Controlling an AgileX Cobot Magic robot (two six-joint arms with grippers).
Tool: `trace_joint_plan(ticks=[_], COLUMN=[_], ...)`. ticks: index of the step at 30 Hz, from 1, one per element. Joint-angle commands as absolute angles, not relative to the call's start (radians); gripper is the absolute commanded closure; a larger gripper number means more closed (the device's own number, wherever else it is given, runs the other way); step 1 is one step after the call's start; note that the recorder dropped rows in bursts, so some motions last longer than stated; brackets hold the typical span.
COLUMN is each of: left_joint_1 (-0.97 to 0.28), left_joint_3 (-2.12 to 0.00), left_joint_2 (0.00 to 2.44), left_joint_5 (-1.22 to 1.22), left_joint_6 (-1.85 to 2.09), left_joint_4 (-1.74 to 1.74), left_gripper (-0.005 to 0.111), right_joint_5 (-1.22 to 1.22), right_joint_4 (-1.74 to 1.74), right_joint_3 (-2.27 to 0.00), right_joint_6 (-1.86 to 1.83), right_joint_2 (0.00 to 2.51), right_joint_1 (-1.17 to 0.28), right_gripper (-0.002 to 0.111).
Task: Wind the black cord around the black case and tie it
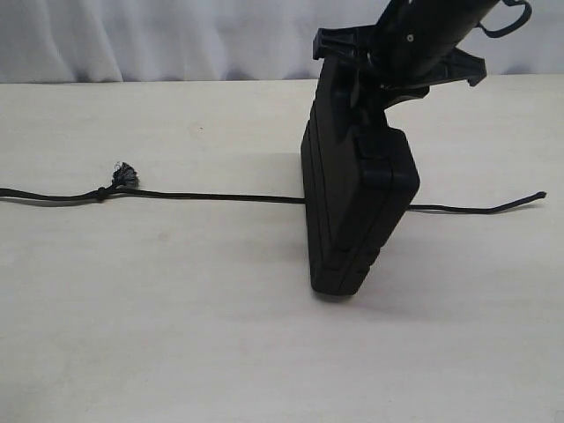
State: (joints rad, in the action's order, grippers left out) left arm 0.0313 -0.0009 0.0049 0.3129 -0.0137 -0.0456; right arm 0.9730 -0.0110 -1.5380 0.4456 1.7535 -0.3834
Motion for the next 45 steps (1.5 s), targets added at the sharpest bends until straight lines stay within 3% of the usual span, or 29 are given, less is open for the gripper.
trace_joint_plan(ticks=[1, 41, 45], left_joint_1=[0.021, 0.021, 0.021], left_joint_3=[0.000, 0.000, 0.000], left_joint_2=[0.000, 0.000, 0.000], left_joint_5=[0.304, 0.304, 0.246], left_joint_6=[-0.013, -0.013, 0.050], left_joint_4=[-0.042, -0.044, -0.169], left_gripper=[0.107, 0.107, 0.107], right_joint_5=[0.947, 0.951, 0.949], right_joint_4=[-0.056, -0.097, -0.097], right_joint_3=[-1.539, -1.539, -1.539], right_joint_6=[0.431, 0.430, 0.430], right_joint_2=[1.763, 1.763, 1.763], right_joint_1=[-0.376, -0.376, -0.376], right_gripper=[0.104, 0.104, 0.104])
